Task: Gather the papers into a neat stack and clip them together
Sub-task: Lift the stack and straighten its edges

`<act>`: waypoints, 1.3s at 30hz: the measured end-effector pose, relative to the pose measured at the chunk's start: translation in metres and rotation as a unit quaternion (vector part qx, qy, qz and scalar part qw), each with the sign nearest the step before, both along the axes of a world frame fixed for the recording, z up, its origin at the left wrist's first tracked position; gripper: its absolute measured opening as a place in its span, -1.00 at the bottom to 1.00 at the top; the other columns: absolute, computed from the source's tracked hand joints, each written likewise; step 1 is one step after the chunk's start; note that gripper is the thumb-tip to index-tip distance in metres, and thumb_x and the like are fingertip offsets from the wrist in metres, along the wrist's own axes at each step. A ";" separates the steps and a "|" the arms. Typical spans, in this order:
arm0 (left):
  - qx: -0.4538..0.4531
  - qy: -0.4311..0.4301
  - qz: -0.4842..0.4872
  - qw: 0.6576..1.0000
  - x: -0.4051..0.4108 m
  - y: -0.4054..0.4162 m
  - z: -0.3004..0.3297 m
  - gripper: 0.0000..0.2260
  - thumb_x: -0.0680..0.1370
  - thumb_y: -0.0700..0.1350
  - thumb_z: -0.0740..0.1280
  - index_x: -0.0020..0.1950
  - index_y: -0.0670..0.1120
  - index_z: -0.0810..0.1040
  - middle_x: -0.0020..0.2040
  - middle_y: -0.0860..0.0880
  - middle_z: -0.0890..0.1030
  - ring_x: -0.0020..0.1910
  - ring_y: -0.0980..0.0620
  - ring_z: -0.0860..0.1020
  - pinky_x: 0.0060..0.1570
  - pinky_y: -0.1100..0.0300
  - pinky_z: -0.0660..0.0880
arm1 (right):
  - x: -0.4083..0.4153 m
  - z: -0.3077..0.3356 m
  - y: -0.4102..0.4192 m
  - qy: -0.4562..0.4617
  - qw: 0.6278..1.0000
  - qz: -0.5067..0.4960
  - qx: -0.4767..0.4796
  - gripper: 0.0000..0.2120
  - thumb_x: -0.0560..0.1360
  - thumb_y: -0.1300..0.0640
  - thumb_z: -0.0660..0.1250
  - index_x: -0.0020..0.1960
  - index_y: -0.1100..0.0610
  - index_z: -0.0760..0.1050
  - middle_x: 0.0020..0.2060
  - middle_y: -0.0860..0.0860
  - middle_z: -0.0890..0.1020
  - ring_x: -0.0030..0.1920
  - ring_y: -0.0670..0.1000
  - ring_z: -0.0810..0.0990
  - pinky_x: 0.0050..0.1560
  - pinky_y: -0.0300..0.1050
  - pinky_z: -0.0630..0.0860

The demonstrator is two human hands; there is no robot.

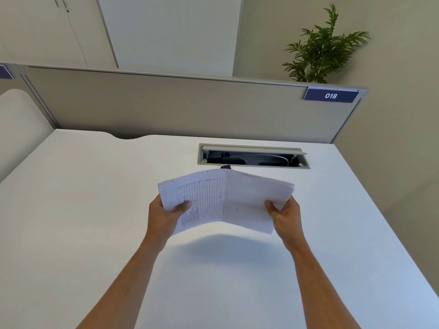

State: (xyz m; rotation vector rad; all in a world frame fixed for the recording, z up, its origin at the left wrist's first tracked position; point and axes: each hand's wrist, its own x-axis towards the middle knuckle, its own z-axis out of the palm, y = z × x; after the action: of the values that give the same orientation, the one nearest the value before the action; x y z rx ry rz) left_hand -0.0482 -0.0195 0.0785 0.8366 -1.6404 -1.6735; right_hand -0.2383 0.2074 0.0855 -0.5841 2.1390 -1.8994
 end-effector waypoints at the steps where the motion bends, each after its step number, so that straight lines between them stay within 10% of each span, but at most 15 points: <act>1: -0.004 0.004 0.005 1.000 0.000 0.000 -0.001 -0.67 0.39 -0.24 0.56 0.05 0.05 0.60 -0.08 0.17 0.71 -0.14 0.24 0.66 -0.26 0.40 0.54 | 0.000 0.000 0.000 -0.002 1.000 -0.003 -0.008 -0.67 0.49 0.35 0.37 0.04 -0.08 0.52 -0.04 -0.09 0.67 -0.09 -0.20 0.65 -0.18 -0.36 0.55; 7: -0.009 -0.033 0.013 0.999 0.010 0.006 -0.026 -0.64 0.36 -0.24 0.58 0.04 0.02 0.55 -0.04 0.04 0.67 -0.09 0.13 0.65 -0.21 0.31 0.56 | 0.011 -0.031 0.006 -0.089 0.996 0.010 0.015 -0.53 0.42 0.41 0.39 0.26 0.11 0.43 0.09 0.04 0.62 0.11 0.02 0.61 0.01 -0.15 0.57; 15: -0.008 -0.036 0.017 0.999 0.008 0.014 -0.039 -0.58 0.38 -0.27 0.56 0.15 0.01 0.52 0.04 0.02 0.65 0.02 0.09 0.62 -0.04 0.18 0.57 | 0.014 -0.044 0.003 -0.086 0.996 -0.021 0.026 -0.58 0.44 0.40 0.35 0.08 -0.09 0.51 -0.09 -0.18 0.68 -0.04 -0.18 0.65 -0.15 -0.33 0.56; 39: -0.057 -0.077 0.029 0.995 0.005 0.019 -0.061 -0.70 0.53 -0.25 0.42 0.24 -0.09 0.50 0.07 0.01 0.62 0.06 0.01 0.58 -0.01 0.19 0.52 | 0.015 -0.059 0.001 0.000 0.993 -0.060 0.098 -0.73 0.54 0.25 0.33 0.24 0.19 0.47 -0.01 0.04 0.64 0.00 0.02 0.60 -0.23 -0.45 0.48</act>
State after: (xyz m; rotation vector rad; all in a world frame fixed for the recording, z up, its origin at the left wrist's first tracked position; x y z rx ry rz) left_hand -0.0436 -0.0004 0.0175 0.9667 -1.7806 -1.4922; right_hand -0.2233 0.2081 0.0267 -0.4259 2.3736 -1.7155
